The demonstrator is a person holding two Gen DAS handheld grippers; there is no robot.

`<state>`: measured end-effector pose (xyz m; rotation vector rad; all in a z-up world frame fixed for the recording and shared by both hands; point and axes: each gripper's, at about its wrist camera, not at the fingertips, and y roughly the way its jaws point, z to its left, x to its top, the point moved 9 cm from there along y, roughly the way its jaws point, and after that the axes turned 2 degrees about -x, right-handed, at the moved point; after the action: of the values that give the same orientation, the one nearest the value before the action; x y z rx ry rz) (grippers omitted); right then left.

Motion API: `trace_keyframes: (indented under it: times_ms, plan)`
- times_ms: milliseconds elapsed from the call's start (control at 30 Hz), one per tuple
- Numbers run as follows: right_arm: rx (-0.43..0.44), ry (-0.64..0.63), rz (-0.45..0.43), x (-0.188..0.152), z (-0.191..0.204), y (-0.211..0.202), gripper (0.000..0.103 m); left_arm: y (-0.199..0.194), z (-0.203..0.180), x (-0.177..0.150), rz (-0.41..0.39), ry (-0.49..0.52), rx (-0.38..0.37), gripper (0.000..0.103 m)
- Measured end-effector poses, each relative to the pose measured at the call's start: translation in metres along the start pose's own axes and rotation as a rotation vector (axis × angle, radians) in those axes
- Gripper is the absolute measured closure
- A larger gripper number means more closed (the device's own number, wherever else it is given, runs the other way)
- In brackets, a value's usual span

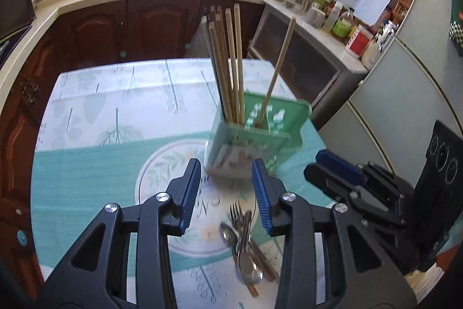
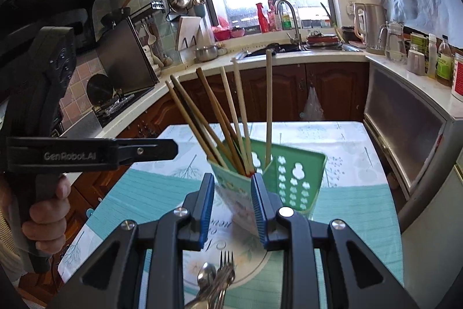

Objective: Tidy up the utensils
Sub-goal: 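Open both tools and move them back down over the forks and spoons, then close the left tool on a spoon while the right tool grasps another spoon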

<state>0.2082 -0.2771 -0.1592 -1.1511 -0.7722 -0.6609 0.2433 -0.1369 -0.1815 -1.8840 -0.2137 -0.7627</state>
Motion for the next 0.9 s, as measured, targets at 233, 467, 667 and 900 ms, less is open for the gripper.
trace_keyframes:
  times_ms: [233,467,667,900]
  plan:
    - [0.021,0.039,0.080,-0.026,0.007,-0.008,0.077,0.017,0.005,-0.061,0.104,-0.042,0.003,0.070]
    - [0.016,0.068,0.156,-0.060,0.010,-0.004,0.077,0.049,0.017,-0.099,0.176,-0.150,-0.049,0.070]
    - [0.030,0.151,0.194,-0.088,0.000,0.000,0.077,0.079,0.020,-0.110,0.228,-0.222,-0.099,0.070]
    - [0.039,0.222,0.259,-0.115,-0.014,0.009,0.077,0.104,0.012,-0.117,0.262,-0.238,-0.108,0.077]
